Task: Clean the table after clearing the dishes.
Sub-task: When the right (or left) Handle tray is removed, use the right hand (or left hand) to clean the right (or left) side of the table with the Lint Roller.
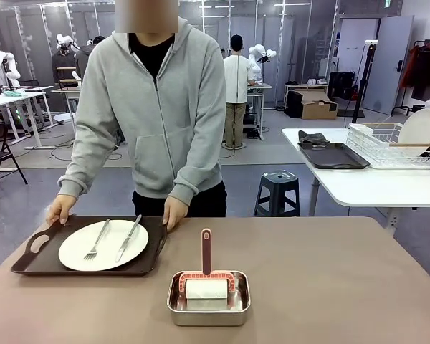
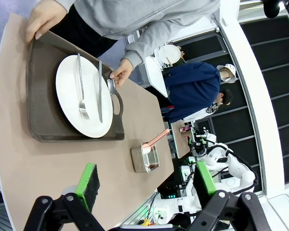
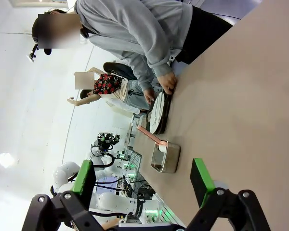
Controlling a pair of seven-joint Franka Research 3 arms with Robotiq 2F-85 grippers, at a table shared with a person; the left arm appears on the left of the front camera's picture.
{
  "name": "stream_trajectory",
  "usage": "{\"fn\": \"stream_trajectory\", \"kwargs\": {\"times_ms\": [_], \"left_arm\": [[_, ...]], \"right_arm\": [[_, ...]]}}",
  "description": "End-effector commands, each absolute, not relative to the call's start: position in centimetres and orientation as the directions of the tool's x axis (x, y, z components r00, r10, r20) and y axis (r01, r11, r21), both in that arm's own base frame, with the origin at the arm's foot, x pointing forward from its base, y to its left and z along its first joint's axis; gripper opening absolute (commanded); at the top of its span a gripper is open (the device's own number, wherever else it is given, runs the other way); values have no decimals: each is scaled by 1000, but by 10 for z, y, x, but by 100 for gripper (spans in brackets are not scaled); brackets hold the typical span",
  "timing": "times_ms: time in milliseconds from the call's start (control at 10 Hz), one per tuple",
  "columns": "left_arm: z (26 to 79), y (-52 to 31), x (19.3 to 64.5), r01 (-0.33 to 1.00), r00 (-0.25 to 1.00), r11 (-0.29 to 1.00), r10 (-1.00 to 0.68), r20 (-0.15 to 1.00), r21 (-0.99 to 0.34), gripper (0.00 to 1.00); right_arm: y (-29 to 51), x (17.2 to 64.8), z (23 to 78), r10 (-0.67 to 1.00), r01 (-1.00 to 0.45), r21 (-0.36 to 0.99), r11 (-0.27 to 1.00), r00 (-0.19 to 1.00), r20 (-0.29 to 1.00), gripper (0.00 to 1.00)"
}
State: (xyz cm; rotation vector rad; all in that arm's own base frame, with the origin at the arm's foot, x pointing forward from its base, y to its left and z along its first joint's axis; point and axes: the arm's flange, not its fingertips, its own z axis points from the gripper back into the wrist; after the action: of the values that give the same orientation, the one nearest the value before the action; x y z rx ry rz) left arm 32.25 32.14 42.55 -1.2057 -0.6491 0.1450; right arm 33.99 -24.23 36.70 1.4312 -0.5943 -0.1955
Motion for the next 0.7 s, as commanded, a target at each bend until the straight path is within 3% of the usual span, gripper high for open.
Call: {"fn": "stream_trajectory", "kwargs": {"times_ms": [0, 600], "left_arm": [[427, 323, 320, 238, 808, 372, 437, 395, -897, 100], [425, 321, 322, 230, 812, 372, 437, 388, -899, 100]], "right_arm": [[-244, 340, 371, -474, -206, 968, 143, 844, 250, 100], [-244, 340, 371, -474, -206, 968, 143, 844, 250, 100]]}}
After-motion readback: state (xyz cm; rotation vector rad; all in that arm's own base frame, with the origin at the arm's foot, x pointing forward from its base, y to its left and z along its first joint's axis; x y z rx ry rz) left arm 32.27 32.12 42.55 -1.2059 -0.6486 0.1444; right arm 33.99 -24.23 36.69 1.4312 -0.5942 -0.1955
